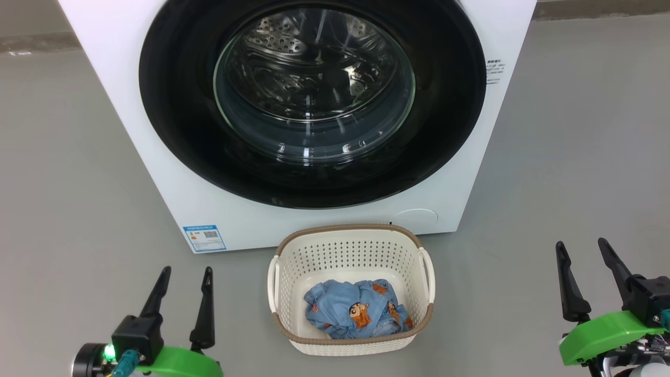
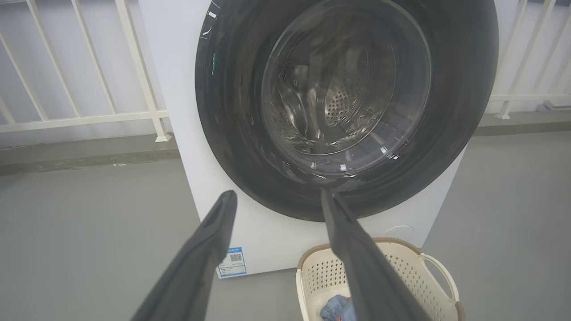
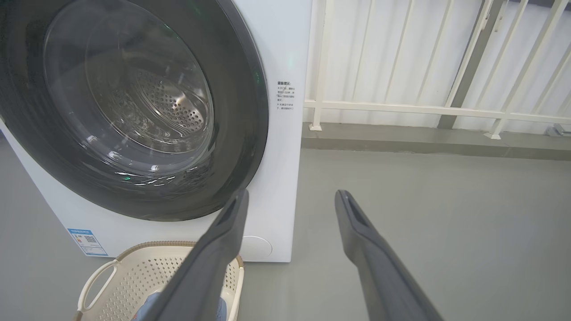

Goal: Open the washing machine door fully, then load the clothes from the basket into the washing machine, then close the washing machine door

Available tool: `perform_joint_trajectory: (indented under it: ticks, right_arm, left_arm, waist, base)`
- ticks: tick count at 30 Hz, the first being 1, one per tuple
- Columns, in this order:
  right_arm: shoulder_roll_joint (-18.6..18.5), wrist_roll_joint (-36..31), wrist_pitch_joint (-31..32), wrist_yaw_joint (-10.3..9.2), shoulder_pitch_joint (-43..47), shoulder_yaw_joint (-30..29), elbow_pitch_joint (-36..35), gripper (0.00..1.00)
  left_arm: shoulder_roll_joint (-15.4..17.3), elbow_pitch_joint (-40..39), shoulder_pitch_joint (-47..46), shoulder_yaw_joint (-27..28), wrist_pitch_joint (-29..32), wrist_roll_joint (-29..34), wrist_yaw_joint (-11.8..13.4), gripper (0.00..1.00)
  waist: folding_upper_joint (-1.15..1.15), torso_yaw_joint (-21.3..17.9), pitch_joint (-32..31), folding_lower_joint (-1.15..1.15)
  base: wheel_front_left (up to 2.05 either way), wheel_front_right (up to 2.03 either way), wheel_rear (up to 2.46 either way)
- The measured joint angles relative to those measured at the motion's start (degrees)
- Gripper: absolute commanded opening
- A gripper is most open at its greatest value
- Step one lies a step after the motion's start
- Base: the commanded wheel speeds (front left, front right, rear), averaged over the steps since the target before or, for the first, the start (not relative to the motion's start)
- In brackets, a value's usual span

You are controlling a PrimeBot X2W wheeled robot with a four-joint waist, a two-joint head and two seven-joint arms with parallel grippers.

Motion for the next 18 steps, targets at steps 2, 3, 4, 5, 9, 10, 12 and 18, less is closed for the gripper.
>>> perform_joint_trajectory:
  ticks: [2, 3, 4, 5, 9, 10, 12, 18]
  right_arm:
    - [-0.02, 0.00, 0.00, 0.00, 0.00, 0.02, -0.01, 1.00]
    - [-0.02, 0.00, 0.00, 0.00, 0.00, 0.03, -0.01, 1.00]
    - [-0.04, 0.00, 0.00, 0.00, 0.00, 0.08, -0.02, 1.00]
    - [-0.05, 0.00, 0.00, 0.00, 0.00, 0.10, -0.02, 1.00]
    - [-0.05, 0.00, 0.00, 0.00, 0.00, 0.09, -0.02, 1.00]
    - [-0.05, 0.00, 0.00, 0.00, 0.01, 0.09, -0.02, 1.00]
    - [-0.04, 0.00, 0.00, 0.00, 0.01, 0.05, -0.03, 1.00]
    - [-0.01, 0.01, 0.01, 0.00, 0.01, -0.02, -0.21, 1.00]
  left_arm:
    - [-0.04, 0.00, 0.00, 0.07, 0.00, 0.09, -0.01, 1.00]
    - [-0.04, 0.01, 0.00, 0.09, 0.00, 0.11, -0.02, 1.00]
    - [-0.04, 0.01, 0.00, 0.11, 0.00, 0.12, -0.08, 1.00]
    - [-0.04, 0.01, 0.00, 0.12, 0.00, 0.12, -0.08, 1.00]
    - [-0.05, 0.03, 0.01, 0.13, 0.00, 0.66, -0.08, 1.00]
    - [-0.05, 0.03, 0.01, 0.13, 0.00, 0.70, -0.08, 1.00]
    - [-0.04, 0.04, 0.01, 0.14, 0.00, 0.71, -0.08, 1.00]
    - [-0.04, 0.04, 0.01, 0.24, 0.00, 1.08, -0.08, 1.00]
  waist:
    - [0.00, -0.02, -0.11, 0.00]
    - [0.00, -0.04, -0.16, 0.00]
    - [0.00, -0.06, -0.20, 0.00]
    - [0.00, -0.09, -0.22, 0.00]
    - [0.00, -0.17, -0.28, 0.00]
    - [0.00, -0.21, -0.32, 0.00]
    - [0.00, -0.28, -0.35, 0.00]
    - [0.00, -0.35, -0.10, 0.00]
  base:
    - [0.00, 0.00, 0.00]
    - [0.00, 0.00, 0.00]
    - [0.05, 0.05, -0.10]
    - [0.13, 0.13, -0.26]
    - [0.32, 0.32, -0.65]
    - [0.52, 0.52, -1.04]
    - [0.60, 0.60, -1.20]
    - [0.87, 0.87, -1.75]
